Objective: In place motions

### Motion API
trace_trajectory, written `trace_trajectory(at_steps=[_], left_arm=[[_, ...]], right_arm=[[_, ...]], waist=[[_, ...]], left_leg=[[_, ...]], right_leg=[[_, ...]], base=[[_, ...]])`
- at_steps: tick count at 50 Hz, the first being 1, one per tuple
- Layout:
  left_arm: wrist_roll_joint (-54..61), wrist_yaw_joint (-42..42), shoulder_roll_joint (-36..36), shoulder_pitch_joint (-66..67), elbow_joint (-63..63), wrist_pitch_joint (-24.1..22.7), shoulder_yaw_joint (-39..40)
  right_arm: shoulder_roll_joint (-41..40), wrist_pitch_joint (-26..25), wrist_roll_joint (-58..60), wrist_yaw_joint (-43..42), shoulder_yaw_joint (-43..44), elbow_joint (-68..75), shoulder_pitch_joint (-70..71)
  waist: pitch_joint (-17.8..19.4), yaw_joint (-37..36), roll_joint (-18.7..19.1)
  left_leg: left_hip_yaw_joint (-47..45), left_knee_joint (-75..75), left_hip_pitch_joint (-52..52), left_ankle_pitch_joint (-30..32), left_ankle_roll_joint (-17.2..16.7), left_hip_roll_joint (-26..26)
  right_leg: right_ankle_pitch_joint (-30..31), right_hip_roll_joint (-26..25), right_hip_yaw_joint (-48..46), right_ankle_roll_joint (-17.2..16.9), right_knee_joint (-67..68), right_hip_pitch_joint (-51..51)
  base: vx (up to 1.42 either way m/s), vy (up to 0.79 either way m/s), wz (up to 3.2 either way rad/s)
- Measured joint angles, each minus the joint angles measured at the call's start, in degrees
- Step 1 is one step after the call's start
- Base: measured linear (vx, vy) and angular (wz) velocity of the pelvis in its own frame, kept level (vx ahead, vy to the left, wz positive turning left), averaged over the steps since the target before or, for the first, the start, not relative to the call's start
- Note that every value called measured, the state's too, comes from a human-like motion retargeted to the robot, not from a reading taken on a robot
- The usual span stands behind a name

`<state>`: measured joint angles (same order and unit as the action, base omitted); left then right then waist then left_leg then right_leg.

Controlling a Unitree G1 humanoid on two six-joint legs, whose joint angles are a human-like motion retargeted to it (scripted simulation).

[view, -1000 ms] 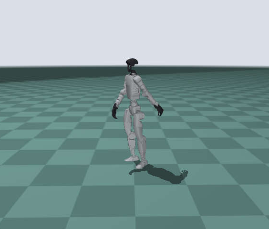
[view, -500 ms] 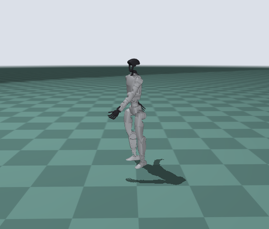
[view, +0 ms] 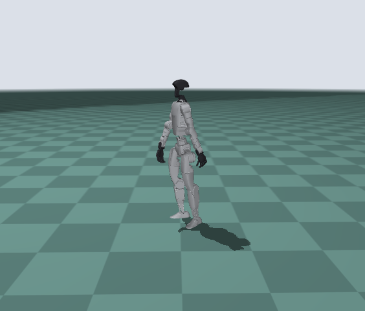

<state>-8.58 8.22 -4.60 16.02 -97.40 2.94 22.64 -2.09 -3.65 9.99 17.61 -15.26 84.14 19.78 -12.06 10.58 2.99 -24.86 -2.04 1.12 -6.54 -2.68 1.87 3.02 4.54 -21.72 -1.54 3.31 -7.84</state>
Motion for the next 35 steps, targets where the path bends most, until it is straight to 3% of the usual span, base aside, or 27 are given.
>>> trace_trajectory(at_steps=[6, 10, 12, 18, 23, 30, 35], left_arm=[[-6.83, 1.75, -0.65, 15.37, 0.00, 3.14, 2.54], [-11.14, 2.90, -1.86, 16.48, 0.00, 6.98, 2.14], [-11.65, 3.43, -2.38, 14.40, 0.00, 6.79, 1.25], [-5.30, -0.41, -2.58, -0.25, 0.00, 5.16, -3.15], [-0.33, -2.34, -1.58, -17.00, 1.83, 5.24, -7.75], [4.82, 4.76, 3.06, -34.89, 19.02, 2.22, -11.00], [8.54, 4.94, 5.44, -42.50, 30.45, -1.56, -14.78]], right_arm=[[-2.51, 2.90, -0.49, 3.29, -4.07, -12.71, 5.16], [-1.42, 4.40, 1.64, 4.80, -5.35, -16.86, 5.37], [-0.45, 4.79, 3.43, 4.35, -6.17, -16.74, 4.26], [2.97, 3.33, 8.88, 0.36, -5.62, -7.97, -3.00], [6.55, -0.58, 10.20, -4.04, 1.26, 6.37, -11.84], [13.48, -9.06, 5.16, -8.28, 14.59, 13.26, -28.48], [16.39, -11.16, 1.75, -9.79, 20.52, 13.26, -37.61]], waist=[[-0.13, -0.01, -0.07], [0.19, 0.25, -0.57], [0.03, 0.48, -0.76], [-0.51, 0.16, -1.35], [-0.52, 0.06, -1.53], [0.24, 1.41, -1.45], [1.17, 1.43, -1.62]], left_leg=[[-1.50, -0.29, -0.27, -0.02, -0.63, 0.36], [-0.91, -0.07, 0.01, 0.24, -0.69, 0.33], [-0.54, 0.10, 0.30, 0.32, -0.67, 0.25], [-0.05, 0.08, 0.93, 0.62, -0.39, -0.23], [0.59, 0.44, 1.45, 0.68, 0.07, -0.27], [2.72, 1.01, 3.00, 1.02, 0.77, -0.32], [3.07, 1.41, 2.95, 1.01, 0.94, -0.48]], right_leg=[[0.11, -0.36, 1.47, 0.18, 0.16, -0.99], [0.03, -0.10, 0.93, 0.17, 0.06, -0.73], [0.03, 0.06, 0.59, 0.16, -0.10, -0.61], [0.06, 0.42, 0.11, 0.20, -0.25, -0.65], [0.19, 0.32, -0.62, 0.13, -0.82, 0.09], [-0.08, 0.61, -2.69, -0.38, -1.15, 0.84], [0.04, 0.72, -3.06, -0.38, -1.40, 1.61]], base=[[-0.05, 0.00, -0.21], [-0.05, -0.04, 0.13], [-0.01, -0.02, 0.09], [0.00, 0.00, 0.00], [0.00, -0.01, 0.04], [-0.01, -0.06, 0.24], [0.00, -0.02, 0.04]])
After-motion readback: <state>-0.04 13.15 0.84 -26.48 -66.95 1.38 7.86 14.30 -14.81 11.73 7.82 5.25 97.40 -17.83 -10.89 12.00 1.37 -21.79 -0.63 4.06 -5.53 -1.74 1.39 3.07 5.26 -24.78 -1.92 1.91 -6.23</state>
